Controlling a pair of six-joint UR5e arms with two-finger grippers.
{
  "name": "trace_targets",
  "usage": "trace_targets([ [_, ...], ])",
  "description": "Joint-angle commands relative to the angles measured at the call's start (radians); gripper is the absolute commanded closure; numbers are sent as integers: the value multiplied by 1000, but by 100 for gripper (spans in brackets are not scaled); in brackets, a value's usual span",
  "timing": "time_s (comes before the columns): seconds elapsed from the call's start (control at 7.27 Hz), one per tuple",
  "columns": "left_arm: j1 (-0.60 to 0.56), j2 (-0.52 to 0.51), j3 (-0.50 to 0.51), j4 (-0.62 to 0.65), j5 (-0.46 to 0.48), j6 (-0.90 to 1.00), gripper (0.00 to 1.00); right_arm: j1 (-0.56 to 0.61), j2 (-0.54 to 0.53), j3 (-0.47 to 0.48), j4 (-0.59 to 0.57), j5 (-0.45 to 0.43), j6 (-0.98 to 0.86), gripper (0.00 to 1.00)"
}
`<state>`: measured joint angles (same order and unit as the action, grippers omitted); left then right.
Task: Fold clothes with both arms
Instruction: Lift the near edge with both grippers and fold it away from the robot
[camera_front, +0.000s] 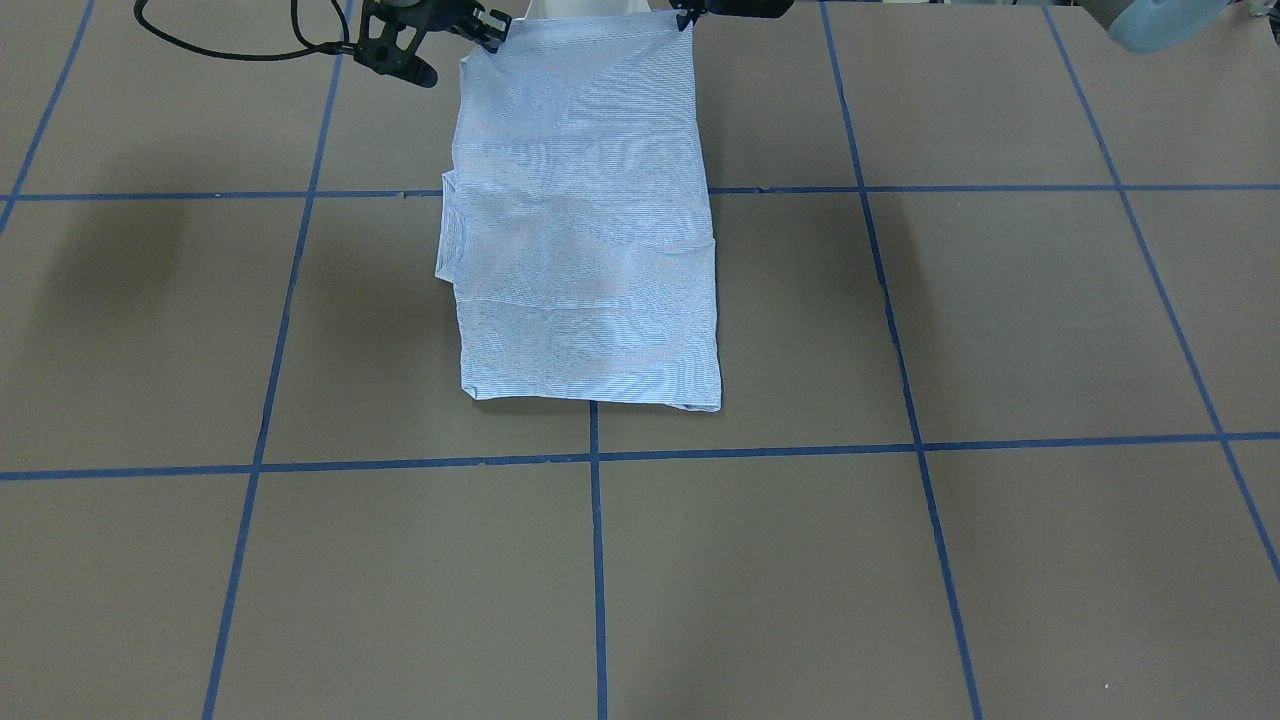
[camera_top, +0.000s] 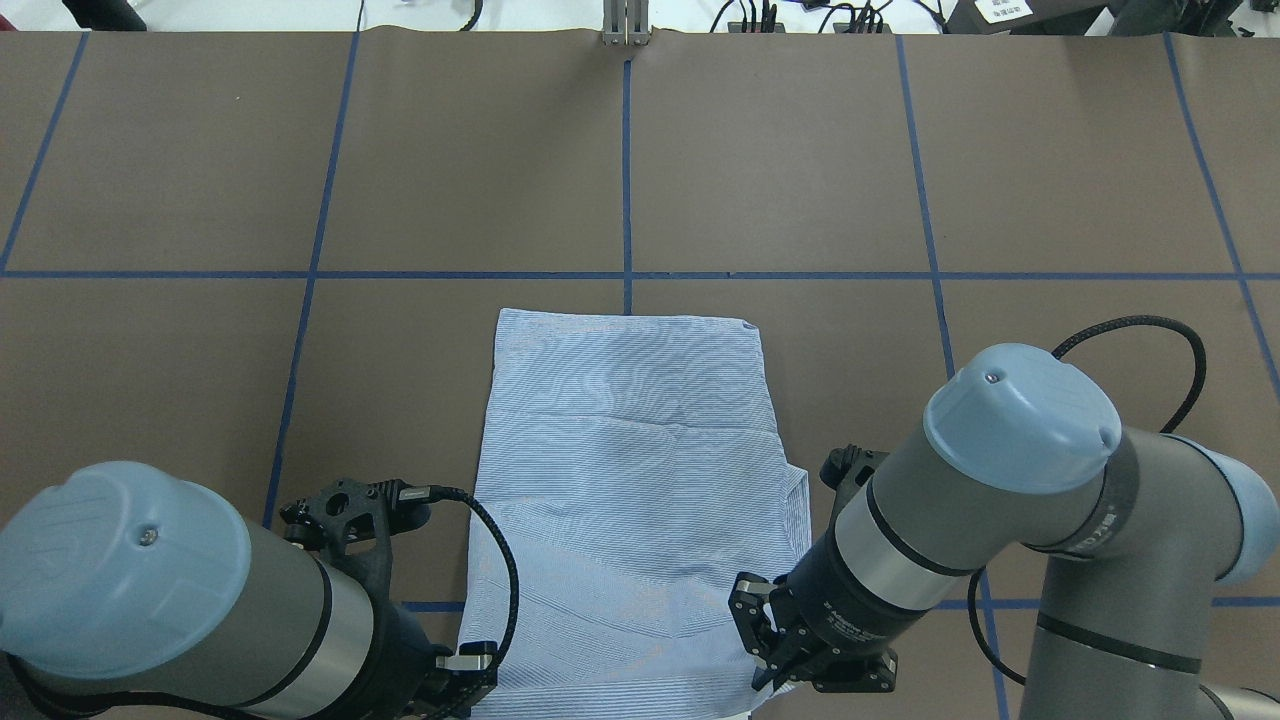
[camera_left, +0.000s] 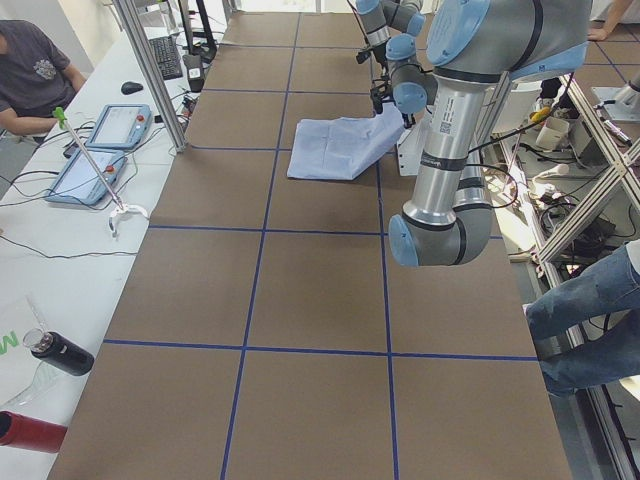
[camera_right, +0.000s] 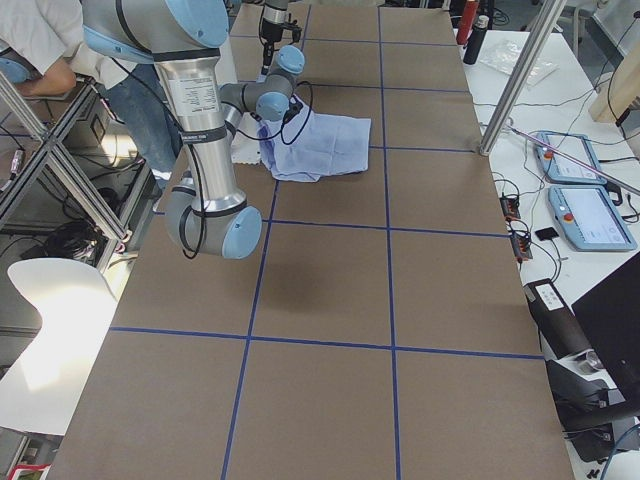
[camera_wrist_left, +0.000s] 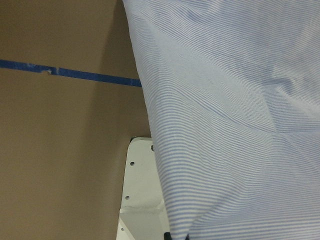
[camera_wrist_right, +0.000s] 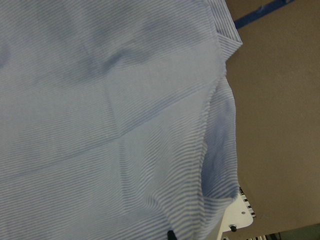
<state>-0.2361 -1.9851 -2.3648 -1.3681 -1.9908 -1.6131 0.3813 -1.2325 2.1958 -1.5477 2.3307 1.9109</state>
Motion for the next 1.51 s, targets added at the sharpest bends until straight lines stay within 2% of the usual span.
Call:
trace_targets([
  [0.0, -84, -29, 79, -64, 0, 7, 100, 98, 85, -92, 3, -4, -21, 100],
  [0.28, -156, -34, 224, -204, -3, 9, 100, 189, 91, -145, 3, -4, -81, 100],
  [0.41, -201, -34, 261, -227, -5, 9, 100, 211, 93, -195, 3, -5, -125, 100],
  [0.69, -280, -41, 321, -229, -5, 114, 100, 235, 100, -237, 3, -34, -179, 100],
  [0.83, -322, -56, 378, -265, -5, 122, 100, 243, 132, -272, 3, -54, -199, 100],
  [1.38, -347, -127, 550, -406, -3, 134, 100, 278, 270, -462, 8, -56, -243, 100],
])
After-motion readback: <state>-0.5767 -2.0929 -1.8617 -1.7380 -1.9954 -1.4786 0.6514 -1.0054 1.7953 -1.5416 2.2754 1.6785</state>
